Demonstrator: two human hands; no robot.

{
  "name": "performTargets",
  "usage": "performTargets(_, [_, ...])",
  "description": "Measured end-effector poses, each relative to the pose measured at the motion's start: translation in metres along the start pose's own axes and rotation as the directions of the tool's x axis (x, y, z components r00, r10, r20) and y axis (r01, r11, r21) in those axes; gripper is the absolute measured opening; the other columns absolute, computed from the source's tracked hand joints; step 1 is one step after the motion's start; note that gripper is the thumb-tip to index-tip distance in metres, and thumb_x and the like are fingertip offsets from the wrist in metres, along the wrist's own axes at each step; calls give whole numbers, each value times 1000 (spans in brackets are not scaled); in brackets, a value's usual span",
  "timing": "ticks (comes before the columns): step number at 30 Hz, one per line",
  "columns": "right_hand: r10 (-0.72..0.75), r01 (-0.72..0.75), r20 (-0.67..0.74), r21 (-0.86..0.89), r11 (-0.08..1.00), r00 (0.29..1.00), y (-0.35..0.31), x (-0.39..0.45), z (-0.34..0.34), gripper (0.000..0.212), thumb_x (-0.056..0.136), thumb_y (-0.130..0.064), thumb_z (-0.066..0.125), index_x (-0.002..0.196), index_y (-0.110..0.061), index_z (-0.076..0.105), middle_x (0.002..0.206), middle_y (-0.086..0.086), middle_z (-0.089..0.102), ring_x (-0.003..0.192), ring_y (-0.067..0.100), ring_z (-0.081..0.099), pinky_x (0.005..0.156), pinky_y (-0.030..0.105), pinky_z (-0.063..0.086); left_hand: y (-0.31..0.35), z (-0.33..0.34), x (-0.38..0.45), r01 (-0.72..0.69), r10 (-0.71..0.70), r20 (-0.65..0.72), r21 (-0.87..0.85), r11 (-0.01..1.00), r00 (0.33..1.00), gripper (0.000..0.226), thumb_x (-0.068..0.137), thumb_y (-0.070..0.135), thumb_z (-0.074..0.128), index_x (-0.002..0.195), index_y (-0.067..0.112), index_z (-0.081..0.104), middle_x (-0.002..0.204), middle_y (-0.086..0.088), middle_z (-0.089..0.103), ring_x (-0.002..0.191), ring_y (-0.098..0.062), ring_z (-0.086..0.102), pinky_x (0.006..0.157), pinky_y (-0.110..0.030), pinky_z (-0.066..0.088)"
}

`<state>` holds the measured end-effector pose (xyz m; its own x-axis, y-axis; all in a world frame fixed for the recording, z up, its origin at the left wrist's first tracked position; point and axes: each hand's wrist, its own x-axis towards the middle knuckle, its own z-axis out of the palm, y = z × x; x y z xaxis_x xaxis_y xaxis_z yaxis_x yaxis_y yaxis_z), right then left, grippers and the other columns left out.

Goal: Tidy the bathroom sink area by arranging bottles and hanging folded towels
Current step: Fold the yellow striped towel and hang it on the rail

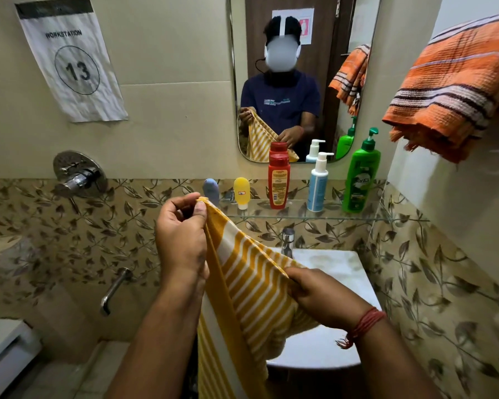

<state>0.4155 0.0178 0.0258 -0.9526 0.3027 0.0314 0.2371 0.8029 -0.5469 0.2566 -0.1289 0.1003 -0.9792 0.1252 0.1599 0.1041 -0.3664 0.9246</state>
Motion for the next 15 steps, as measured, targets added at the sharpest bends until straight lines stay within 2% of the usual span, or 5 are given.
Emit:
performTargets(3, [85,-82,67,-47,996,994,18,-2,8,22,91,-9,50,100,-26,63,105,2,69,95,21,62,79,35,50,10,-7,5,-46,45,-75,-23,999,996,21,96,5,62,95,26,67,96,4,68,86,-5,67,71,-16,54])
performTargets(6, [155,-151,44,-89,985,987,34,-5,8,13,93,-16,54,90,-25,63,96,-1,68,88,19,62,77,35,51,13,-16,16,-77,72,-126,-35,996,989,21,96,4,61,96,25,66,94,7,66,80,0,66,64,-10,52])
performTargets(9, [162,-172,-65,-209,963,985,42,-5,1,20,93,-30,57,73,-32,51,86,-2,58,86,24,57,73,34,44,10,-25,24,-71,62,-173,-49,996,983,20,96,3,61,99,23,66,94,6,66,75,1,65,60,-7,49])
performTargets(12, [139,-188,-179,-299,935,974,44,-8,-13,19,93,-42,57,76,-36,50,87,-8,52,94,21,53,79,32,34,7,-33,33,-65,49,-209,-68,996,977,22,95,1,61,97,23,66,96,4,66,81,-2,64,61,-7,49])
performTargets(15, [13,-118,-278,-366,923,961,46,-12,-25,14,87,-47,62,78,-37,60,95,-12,54,102,16,45,87,39,42,3,-40,39,-55,37,-237,-70,996,971,20,95,2,61,103,20,66,97,4,65,84,-3,63,60,-7,49])
